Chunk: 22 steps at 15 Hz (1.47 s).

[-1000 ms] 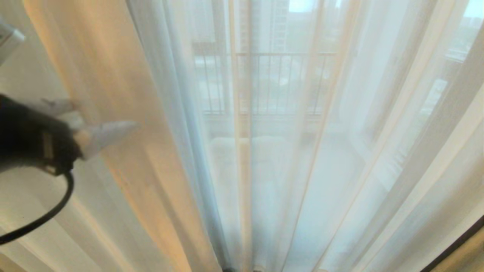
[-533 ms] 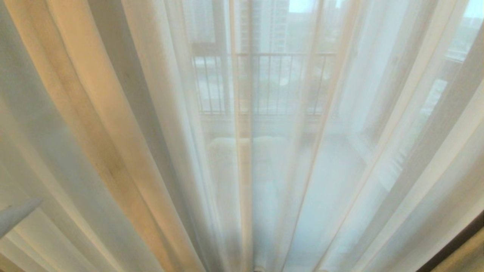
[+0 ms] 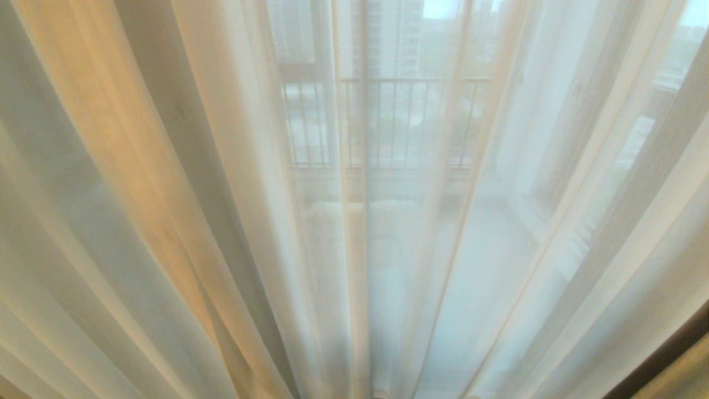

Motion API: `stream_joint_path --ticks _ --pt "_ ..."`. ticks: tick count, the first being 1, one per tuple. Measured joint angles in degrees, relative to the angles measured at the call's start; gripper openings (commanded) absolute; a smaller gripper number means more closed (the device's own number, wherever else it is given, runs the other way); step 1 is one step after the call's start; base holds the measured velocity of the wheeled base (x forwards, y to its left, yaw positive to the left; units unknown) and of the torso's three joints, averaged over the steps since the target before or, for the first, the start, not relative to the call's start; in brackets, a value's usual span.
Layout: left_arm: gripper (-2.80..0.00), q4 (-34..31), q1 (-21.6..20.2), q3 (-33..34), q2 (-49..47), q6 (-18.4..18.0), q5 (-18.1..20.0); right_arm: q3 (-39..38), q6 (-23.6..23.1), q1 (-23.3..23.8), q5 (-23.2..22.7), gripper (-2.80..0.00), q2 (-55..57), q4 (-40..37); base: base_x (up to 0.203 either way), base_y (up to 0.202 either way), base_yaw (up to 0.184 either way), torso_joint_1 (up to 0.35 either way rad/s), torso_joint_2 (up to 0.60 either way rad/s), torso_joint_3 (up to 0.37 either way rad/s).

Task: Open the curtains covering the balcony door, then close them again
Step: Close the outer curtains on both sides

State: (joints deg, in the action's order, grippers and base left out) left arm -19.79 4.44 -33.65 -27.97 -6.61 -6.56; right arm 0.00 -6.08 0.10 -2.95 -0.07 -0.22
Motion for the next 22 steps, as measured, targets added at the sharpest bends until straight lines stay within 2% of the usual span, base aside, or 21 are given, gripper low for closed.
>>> stream_joint_path --ticks 7,10,12,16,17,20,22 --pt "-2.8 0.37 -2.07 8.2 8.63 2.62 1.12 0.0 0.06 0.0 -0.01 -2.8 0.0 0.0 0.0 0.0 0.0 0.0 0.0 0.0" --pt "-2.8 0.37 -4.2 11.32 14.33 3.72 5.87 0.0 0.0 0.0 0.0 -2.8 0.0 0.01 0.0 0.0 0.0 0.0 0.0 0.0" --pt "-2.8 0.39 -4.6 13.18 18.12 4.29 6.86 0.0 0.02 0.0 0.01 -2.8 0.0 0.01 0.0 0.0 0.0 0.0 0.0 0.0" --pt "-2.8 0.37 -4.65 17.52 25.07 6.68 5.37 0.0 0.04 0.0 0.0 -2.8 0.0 0.01 0.0 0.0 0.0 0.0 0.0 0.0" --pt "-2.8 0.89 -4.62 18.96 26.12 6.83 4.0 0.0 0.04 0.0 -0.02 -2.8 0.0 0.01 0.0 0.0 0.0 0.0 0.0 0.0" --pt "-2.8 5.75 -4.6 24.76 27.55 6.91 0.92 0.0 0.07 0.0 0.01 -2.8 0.0 0.01 0.0 0.0 0.0 0.0 0.0 0.0" --pt "-2.8 9.97 -4.6 27.21 27.76 6.96 2.26 0.0 0.04 0.0 0.0 -2.8 0.0 -0.02 0.0 0.0 0.0 0.0 0.0 0.0"
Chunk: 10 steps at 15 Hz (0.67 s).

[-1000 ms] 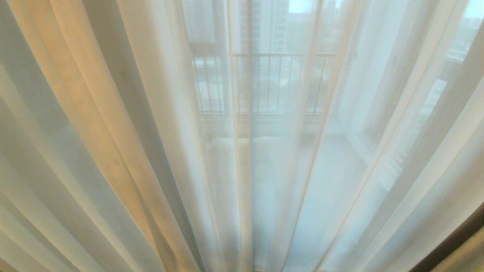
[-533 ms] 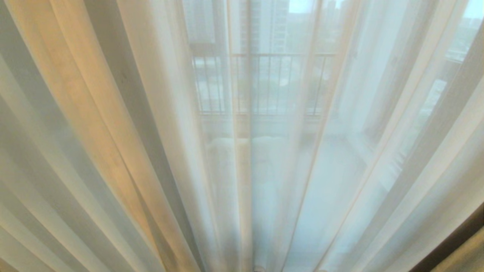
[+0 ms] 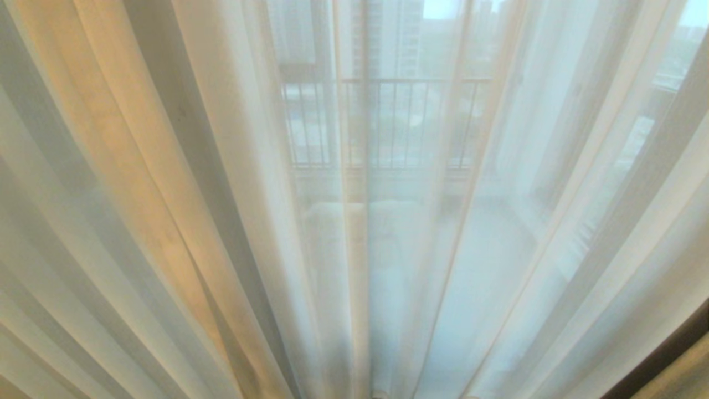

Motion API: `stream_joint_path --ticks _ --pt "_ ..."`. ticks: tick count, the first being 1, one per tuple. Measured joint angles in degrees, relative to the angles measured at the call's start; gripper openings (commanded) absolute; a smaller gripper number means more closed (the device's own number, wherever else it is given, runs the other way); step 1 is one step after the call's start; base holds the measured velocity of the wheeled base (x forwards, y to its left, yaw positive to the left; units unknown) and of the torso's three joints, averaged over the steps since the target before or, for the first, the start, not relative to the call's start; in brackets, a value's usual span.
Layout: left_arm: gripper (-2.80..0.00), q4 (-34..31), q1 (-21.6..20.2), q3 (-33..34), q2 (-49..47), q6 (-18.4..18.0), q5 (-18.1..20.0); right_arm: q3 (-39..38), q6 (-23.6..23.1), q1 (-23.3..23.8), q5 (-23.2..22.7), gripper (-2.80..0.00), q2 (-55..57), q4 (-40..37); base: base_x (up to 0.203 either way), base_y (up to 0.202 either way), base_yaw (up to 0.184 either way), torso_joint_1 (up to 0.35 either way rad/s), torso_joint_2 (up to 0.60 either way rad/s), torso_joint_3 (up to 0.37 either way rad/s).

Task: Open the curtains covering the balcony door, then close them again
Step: Close the outer curtains on both sides

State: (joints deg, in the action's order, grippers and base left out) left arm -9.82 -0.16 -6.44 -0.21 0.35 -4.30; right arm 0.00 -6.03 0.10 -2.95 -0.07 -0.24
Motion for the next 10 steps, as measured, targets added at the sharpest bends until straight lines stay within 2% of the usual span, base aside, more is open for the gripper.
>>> stream_joint_path --ticks 1,3,5,10 --pt "-2.8 0.88 0.0 1.2 0.05 0.02 2.49 0.0 0.0 0.0 -0.02 -2.8 0.0 0.02 0.0 0.0 0.0 0.0 0.0 0.0" --pt "-2.8 5.77 0.0 3.91 0.05 -0.26 4.59 0.0 -0.02 0.0 0.01 -2.8 0.0 0.03 0.0 0.0 0.0 0.0 0.0 0.0" --pt "-2.8 10.23 0.0 5.75 0.05 -0.56 5.05 0.0 0.02 0.0 0.01 -2.8 0.0 0.06 0.0 0.0 0.0 0.0 0.0 0.0" --pt "-2.8 10.24 0.0 6.41 0.07 -0.62 4.84 0.0 -0.01 0.0 0.0 -2.8 0.0 0.03 0.0 0.0 0.0 0.0 0.0 0.0"
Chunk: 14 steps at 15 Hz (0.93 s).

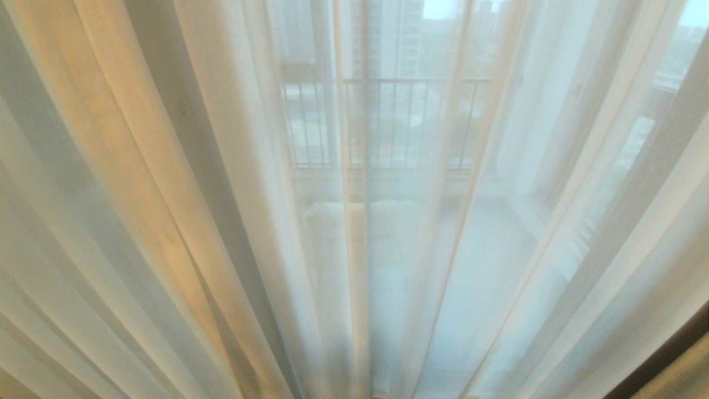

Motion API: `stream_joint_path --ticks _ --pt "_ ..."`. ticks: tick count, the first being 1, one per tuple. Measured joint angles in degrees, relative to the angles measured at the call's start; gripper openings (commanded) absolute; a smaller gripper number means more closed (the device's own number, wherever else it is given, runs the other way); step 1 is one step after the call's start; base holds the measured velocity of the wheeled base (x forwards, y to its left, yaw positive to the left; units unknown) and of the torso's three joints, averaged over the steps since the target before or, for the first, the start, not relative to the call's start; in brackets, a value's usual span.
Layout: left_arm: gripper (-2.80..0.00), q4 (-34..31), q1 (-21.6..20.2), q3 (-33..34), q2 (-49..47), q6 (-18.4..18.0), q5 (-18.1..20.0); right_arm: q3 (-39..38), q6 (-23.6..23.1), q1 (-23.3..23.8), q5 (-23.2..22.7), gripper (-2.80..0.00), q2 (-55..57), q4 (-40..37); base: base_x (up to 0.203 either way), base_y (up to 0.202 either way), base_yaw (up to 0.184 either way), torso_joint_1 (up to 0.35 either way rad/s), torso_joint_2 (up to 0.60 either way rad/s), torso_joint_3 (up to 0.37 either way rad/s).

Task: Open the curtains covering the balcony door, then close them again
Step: Close the outer curtains on both sides

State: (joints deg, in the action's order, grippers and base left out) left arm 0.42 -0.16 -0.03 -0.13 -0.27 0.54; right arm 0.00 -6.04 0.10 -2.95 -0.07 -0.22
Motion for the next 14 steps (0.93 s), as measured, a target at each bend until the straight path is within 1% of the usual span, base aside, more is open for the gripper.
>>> stream_joint_path --ticks 14 --pt "-2.8 -0.01 0.0 0.03 0.02 0.23 0.0 0.0 0.03 -0.02 0.0 -2.8 0.0 0.0 0.0 0.0 0.0 0.0 0.0 0.0"
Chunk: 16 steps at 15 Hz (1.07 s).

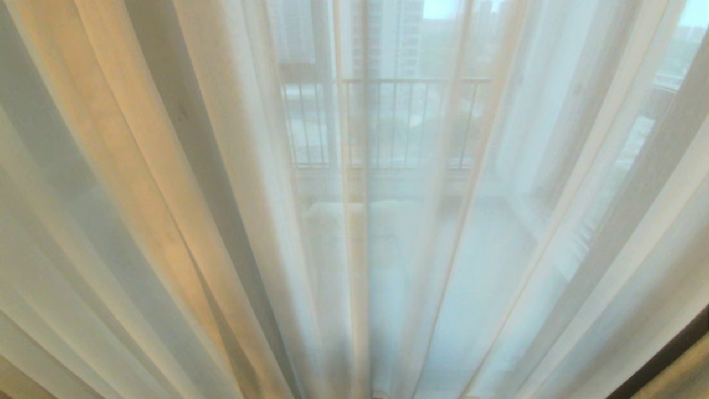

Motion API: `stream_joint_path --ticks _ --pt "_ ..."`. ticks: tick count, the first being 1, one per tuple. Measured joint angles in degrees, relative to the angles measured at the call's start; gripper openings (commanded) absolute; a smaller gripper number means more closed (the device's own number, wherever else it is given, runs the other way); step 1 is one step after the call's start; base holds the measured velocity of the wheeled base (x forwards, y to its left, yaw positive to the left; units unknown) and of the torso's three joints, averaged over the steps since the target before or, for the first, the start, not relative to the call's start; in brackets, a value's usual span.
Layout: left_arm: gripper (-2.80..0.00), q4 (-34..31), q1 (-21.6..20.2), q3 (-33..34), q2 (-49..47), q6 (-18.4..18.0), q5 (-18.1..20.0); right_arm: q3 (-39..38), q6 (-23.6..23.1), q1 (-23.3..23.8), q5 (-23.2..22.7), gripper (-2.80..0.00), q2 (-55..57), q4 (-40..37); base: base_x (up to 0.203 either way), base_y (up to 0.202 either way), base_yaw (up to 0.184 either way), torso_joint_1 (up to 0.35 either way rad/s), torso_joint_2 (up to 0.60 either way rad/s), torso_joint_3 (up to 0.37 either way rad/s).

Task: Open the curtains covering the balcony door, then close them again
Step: Close the outer curtains on both sides

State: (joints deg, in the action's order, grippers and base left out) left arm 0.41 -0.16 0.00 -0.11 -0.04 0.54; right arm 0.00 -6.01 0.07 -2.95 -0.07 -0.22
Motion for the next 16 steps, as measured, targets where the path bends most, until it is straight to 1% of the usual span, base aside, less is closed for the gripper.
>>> stream_joint_path --ticks 16 --pt "-2.8 0.02 0.0 0.0 0.01 0.26 -0.08 0.0 -0.05 0.02 -0.02 -2.8 0.0 0.0 0.0 0.0 0.0 0.0 0.0 0.0"
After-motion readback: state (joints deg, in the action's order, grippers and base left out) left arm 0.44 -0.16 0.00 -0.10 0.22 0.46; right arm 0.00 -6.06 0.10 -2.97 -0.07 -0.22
